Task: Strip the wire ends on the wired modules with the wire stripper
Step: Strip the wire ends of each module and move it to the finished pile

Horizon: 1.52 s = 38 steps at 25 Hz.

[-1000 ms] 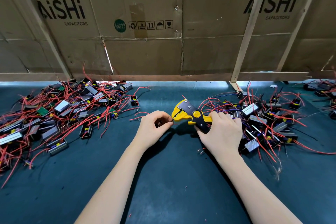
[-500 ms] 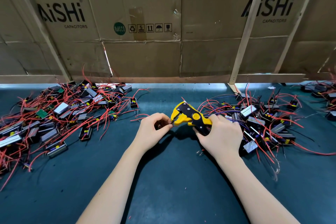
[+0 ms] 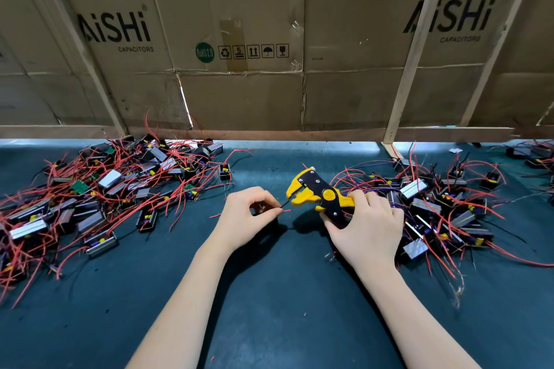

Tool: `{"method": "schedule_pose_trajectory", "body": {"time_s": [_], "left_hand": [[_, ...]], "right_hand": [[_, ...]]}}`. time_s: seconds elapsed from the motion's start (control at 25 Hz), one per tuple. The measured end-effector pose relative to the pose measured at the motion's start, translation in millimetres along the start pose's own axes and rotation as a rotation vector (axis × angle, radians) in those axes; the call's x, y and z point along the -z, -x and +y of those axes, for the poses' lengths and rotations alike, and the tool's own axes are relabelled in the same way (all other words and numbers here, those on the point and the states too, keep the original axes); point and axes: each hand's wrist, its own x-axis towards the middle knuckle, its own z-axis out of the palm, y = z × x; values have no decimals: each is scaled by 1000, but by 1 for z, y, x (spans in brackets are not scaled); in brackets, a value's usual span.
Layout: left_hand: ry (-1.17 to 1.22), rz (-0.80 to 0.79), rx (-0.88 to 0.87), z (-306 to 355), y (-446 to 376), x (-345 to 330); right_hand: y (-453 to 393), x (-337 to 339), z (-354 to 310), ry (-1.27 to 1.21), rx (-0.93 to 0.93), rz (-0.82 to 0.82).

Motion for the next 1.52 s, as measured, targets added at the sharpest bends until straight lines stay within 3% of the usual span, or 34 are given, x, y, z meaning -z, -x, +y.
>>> {"method": "schedule_pose_trajectory", "body": {"time_s": [0.16, 0.36, 0.52, 0.6, 0.68, 0.76, 0.84, 0.96, 1.08, 1.28, 1.36, 1.44, 1.52], "left_hand": [[-9, -30, 31, -1, 4, 0], [-63, 251, 59, 10, -9, 4], [-9, 394, -84, 61, -35, -6], [76, 307, -181, 97, -50, -26], [163, 49, -193, 129, -59, -50], [57, -129, -220, 141, -60, -66], [-80, -108, -283, 130, -54, -65], [-274, 97, -305, 88, -43, -32], [-460, 356, -159, 31, -39, 25], [-565, 791, 394, -49, -5, 102], [-611, 780, 662, -66, 13, 110], [-648, 612, 884, -76, 22, 112], [-679, 488, 952, -81, 25, 112]], "right_hand": [[-5, 8, 8, -85, -122, 25], [-4, 10, 9, -34, -54, -39], [-1, 9, 2, 69, 62, -211], [1, 10, 0, 80, 99, -231], [1, 13, 0, 58, 79, -224], [-1, 14, 2, 59, 42, -229], [-2, 15, 4, 67, 45, -230], [-4, 17, 3, -23, 29, -211], [-6, 20, -1, -260, -39, -219], [-5, 19, -10, -1057, -283, -465], [-8, 19, -12, -1267, -367, -500], [-10, 19, -10, -1318, -391, -504], [-9, 19, -8, -1332, -386, -498]]}}
